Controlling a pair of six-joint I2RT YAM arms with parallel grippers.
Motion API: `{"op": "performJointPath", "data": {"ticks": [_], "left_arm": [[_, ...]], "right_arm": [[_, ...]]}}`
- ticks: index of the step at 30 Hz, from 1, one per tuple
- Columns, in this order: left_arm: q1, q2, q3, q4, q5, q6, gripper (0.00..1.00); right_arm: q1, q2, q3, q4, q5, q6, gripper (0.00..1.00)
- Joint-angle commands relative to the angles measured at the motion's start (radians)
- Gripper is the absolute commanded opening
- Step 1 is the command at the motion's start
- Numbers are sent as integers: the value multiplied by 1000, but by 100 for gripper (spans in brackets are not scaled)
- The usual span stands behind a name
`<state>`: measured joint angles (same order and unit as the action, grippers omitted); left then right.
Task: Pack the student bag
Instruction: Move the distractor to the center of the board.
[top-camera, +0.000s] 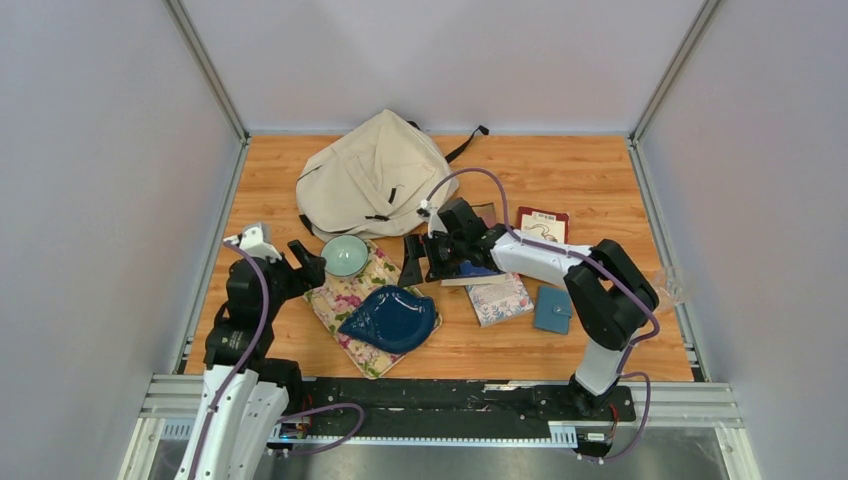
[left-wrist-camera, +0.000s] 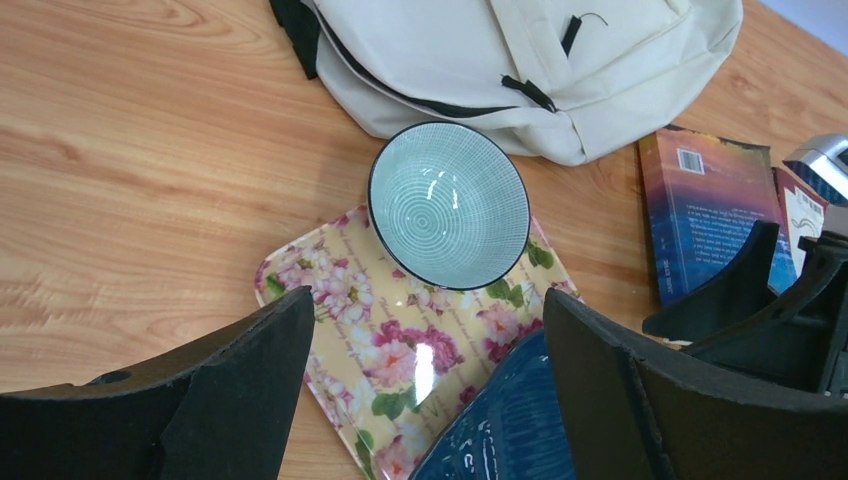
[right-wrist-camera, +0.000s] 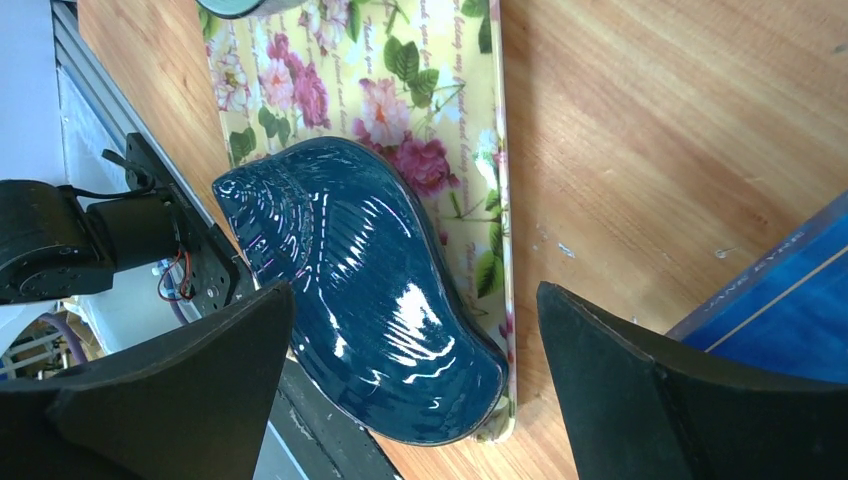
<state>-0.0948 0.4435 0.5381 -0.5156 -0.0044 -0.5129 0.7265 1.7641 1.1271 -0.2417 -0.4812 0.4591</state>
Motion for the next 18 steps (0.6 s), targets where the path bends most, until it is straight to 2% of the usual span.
{"op": "performJointPath", "data": {"ticks": [1, 12, 18], "left_arm": [[6, 20, 45, 26, 18, 27, 92], [6, 46, 52, 43, 35, 30, 92], [6, 44, 71, 29, 37, 40, 92]], "right_arm": [[19, 37, -44, 99, 1, 70, 99], [88, 92, -72, 143, 118, 199, 99], [120, 58, -150, 272, 151, 344, 99]]}}
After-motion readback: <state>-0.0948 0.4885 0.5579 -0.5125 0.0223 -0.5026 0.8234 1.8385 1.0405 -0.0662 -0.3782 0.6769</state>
